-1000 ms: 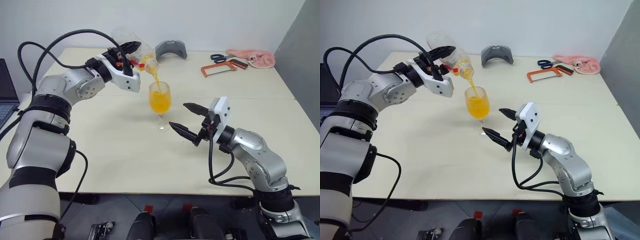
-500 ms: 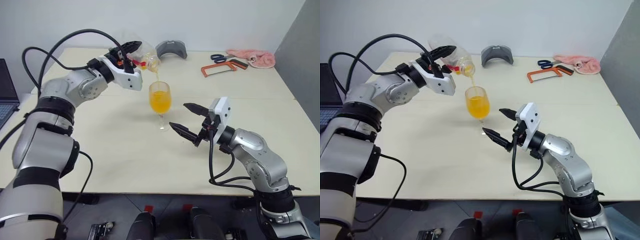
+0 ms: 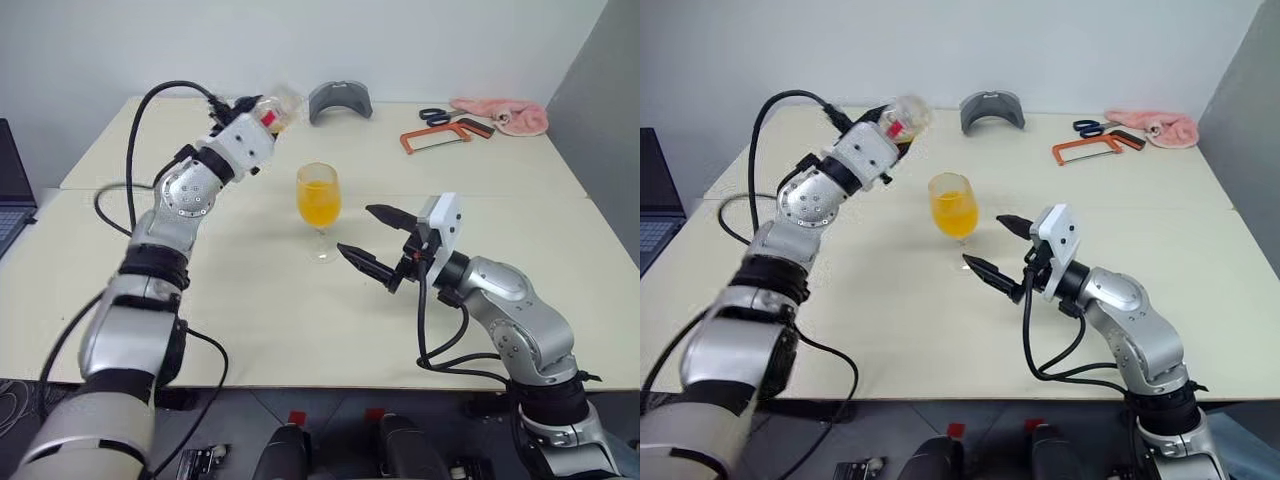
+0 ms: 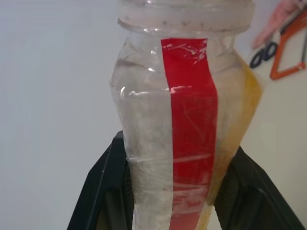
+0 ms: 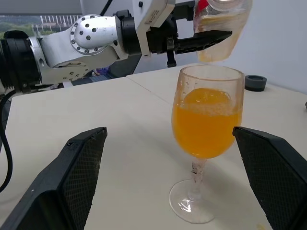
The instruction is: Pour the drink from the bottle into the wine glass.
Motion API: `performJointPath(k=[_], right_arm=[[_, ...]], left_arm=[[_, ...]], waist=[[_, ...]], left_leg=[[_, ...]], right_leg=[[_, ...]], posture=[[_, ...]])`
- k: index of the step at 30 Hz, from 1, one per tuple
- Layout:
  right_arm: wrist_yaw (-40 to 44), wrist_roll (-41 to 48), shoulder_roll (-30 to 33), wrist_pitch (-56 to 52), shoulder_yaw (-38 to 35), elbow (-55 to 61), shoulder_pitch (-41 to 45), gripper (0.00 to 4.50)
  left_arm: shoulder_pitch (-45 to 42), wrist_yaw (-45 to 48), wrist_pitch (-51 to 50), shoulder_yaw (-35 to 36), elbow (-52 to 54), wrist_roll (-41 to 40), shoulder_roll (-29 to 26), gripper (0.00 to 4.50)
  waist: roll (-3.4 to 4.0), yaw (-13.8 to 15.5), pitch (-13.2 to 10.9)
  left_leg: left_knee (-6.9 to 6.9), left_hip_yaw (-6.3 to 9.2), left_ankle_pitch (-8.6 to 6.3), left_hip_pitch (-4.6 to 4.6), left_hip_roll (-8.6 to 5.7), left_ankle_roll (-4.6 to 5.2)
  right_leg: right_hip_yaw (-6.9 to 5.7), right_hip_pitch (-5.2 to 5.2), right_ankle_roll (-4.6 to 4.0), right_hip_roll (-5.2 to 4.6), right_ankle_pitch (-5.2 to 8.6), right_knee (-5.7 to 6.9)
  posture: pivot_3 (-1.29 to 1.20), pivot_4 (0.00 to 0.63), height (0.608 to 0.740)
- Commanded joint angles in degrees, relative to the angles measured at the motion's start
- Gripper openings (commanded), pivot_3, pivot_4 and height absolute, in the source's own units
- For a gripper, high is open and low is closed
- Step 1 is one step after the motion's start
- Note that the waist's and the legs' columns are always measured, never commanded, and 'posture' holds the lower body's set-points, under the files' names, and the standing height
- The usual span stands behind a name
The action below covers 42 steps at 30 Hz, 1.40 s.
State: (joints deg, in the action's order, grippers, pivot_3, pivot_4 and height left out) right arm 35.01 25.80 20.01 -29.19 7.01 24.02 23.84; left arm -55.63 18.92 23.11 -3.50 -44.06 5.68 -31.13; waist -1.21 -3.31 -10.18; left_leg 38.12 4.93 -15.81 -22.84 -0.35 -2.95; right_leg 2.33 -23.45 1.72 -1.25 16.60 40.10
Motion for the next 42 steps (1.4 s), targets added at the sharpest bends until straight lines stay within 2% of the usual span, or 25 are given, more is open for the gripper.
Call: performJointPath(k=[1,6,11,23,29,32,37,42], right_arm=[[1.1,0.8,0.4,-0.2,0.8,3.7,1.8,4.50],[1.5,1.9,-0.7,-2.6,2.9,3.6,3.8,4.50],[2.6,-0.6,-0.9,-3.4,7.6,2.0,6.8,4.50],[4.0,-3.5,-2.9,-3.3,11.5,-2.0,9.4,4.50],[4.3,-4.1,-3.1,-3.6,11.2,-2.1,9.2,4.50],[4.5,-4.2,-2.9,-3.7,11.1,-2.1,9.0,4.50],[5.6,-4.7,-1.7,-2.2,11.0,-2.3,6.9,4.50],[5.7,-7.4,-1.4,6.5,10.0,-4.8,-0.2,4.50]], left_arm=[[6.0,2.8,-14.4,7.5,12.3,-10.2,-0.1,1.69],[18.5,2.3,-30.8,15.2,25.7,-19.4,0.7,1.69],[25.7,2.5,-37.9,20.5,30.9,-25.1,1.6,1.69],[28.7,4.2,-35.0,20.8,26.9,-23.5,1.9,1.69],[30.5,5.8,-32.9,20.9,26.9,-23.9,2.4,3.69],[31.1,6.1,-32.3,20.9,27.4,-23.7,2.6,4.47],[33.7,5.9,-30.2,20.3,29.4,-22.2,2.6,4.47],[38.6,5.6,-30.1,20.6,34.6,-22.6,3.1,4.47]], waist=[[0.01,-0.5,0.0],[-0.01,-1.3,0.0],[-0.06,-1.3,0.1],[-0.21,0.2,0.1],[-0.21,0.2,0.1],[-0.21,0.2,0.1],[-0.21,0.2,0.2],[-0.24,0.4,0.2]], left_leg=[[0.00,0.04,0.01,0.01,0.00,-0.02],[-0.01,0.30,0.07,0.05,0.05,-0.12],[0.04,0.42,0.07,0.04,0.05,-0.12],[0.09,0.46,0.08,0.05,0.00,-0.14],[0.07,0.45,0.00,0.07,0.00,-0.01],[0.07,0.48,0.00,0.06,0.01,0.00],[0.06,0.46,-0.01,0.07,0.01,0.02],[0.01,0.46,-0.02,0.06,0.02,0.03]], right_leg=[[0.01,0.00,0.00,0.01,0.00,0.00],[-0.02,0.00,0.00,0.02,0.00,0.11],[-0.07,0.03,0.00,-0.01,0.00,0.12],[-0.10,0.14,-0.01,-0.06,0.00,0.01],[-0.10,0.14,-0.01,-0.05,0.00,0.01],[-0.12,0.14,-0.01,-0.06,0.00,0.00],[-0.10,0.14,-0.01,-0.06,0.00,-0.01],[-0.10,0.14,-0.01,-0.08,0.00,-0.07]], posture=[[0.00,0.150,0.740],[0.00,0.150,0.740],[0.00,0.150,0.740],[0.00,0.150,0.740],[0.00,0.150,0.740],[0.00,0.150,0.740],[0.00,0.150,0.740],[0.00,0.150,0.740]])
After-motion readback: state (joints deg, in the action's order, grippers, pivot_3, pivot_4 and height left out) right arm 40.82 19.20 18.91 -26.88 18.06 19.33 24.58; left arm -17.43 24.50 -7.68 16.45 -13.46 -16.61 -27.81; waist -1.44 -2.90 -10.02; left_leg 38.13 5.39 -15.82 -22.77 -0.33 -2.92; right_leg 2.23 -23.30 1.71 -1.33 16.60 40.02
